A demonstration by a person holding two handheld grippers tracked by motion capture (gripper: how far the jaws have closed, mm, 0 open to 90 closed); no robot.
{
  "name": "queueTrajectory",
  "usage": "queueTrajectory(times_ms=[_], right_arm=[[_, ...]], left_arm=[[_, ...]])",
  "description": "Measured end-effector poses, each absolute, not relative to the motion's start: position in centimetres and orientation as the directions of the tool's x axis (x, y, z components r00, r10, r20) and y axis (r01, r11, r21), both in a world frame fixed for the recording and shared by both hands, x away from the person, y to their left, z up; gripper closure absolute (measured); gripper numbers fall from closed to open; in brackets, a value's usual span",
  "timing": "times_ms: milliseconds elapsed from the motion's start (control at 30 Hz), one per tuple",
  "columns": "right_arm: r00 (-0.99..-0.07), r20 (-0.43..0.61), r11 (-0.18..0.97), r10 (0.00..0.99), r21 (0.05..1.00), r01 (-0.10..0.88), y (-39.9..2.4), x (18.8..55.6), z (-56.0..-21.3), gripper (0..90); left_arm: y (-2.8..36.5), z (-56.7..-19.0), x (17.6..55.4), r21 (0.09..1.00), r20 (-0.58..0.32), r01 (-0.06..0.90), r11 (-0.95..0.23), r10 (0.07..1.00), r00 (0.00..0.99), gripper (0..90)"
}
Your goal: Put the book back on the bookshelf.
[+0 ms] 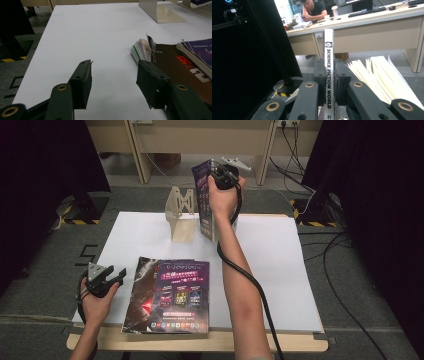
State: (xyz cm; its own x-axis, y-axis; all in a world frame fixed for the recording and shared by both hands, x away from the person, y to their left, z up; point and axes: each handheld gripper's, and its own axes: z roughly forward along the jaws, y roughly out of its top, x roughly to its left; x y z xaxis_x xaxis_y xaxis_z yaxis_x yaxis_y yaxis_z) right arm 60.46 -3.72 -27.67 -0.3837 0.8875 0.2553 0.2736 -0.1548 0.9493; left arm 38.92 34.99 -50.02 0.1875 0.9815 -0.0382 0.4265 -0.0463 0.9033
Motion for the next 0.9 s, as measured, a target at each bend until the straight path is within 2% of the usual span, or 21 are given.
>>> queueTrajectory(times_ms=[900], right_arm=[[-0.370, 0.259, -0.164, 0.892, 0.949, 0.268, -2.4, 62.6, -28.9, 83.4]], left_arm=[[35.0, -50.0, 38.9, 0.905, -0.048, 0.425, -0.037, 0.981, 0.188, 45.4]])
